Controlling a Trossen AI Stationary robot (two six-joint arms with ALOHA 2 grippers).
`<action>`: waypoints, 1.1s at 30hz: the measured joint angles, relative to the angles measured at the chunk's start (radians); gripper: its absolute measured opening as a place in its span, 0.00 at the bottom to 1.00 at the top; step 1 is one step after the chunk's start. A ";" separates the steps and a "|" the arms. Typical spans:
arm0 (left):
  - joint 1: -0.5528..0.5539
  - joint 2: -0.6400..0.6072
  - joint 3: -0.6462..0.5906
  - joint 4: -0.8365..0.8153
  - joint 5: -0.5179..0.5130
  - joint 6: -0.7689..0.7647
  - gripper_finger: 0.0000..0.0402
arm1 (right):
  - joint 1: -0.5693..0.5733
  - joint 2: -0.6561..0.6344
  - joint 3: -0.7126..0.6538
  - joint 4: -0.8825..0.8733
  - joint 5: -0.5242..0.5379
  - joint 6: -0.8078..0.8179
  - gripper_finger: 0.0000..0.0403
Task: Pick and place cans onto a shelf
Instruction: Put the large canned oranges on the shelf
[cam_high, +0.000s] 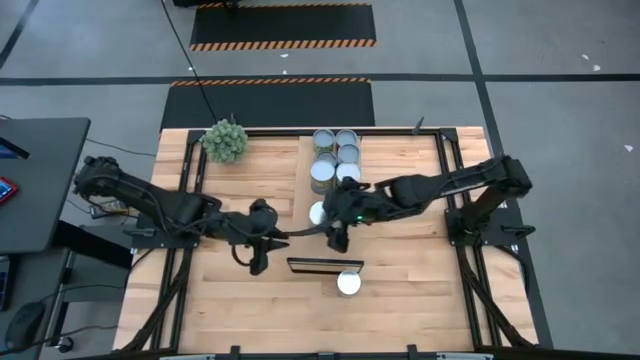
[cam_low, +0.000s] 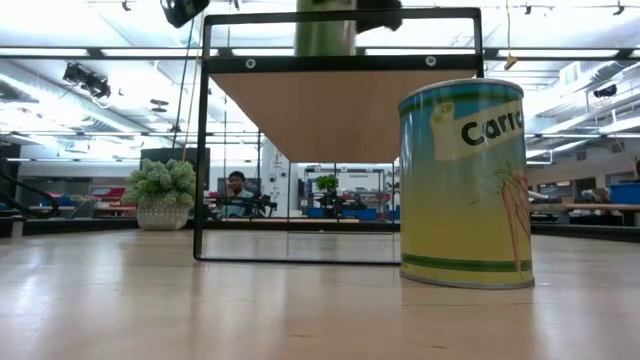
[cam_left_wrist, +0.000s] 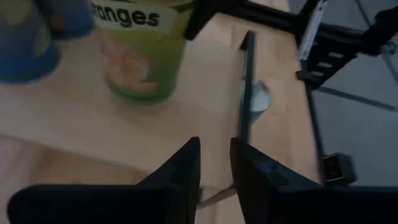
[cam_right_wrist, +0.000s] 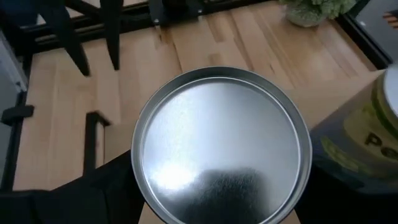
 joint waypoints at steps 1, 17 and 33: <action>0.000 -0.008 -0.015 0.001 -0.006 0.011 0.23 | -0.008 0.016 0.012 0.001 -0.001 0.004 0.80; 0.171 -0.022 -0.097 0.008 0.074 0.174 0.45 | -0.098 0.092 0.036 -0.008 -0.071 -0.043 0.90; 0.246 -0.022 -0.097 0.078 0.210 0.279 0.42 | -0.030 0.066 0.034 -0.018 0.051 -0.046 0.92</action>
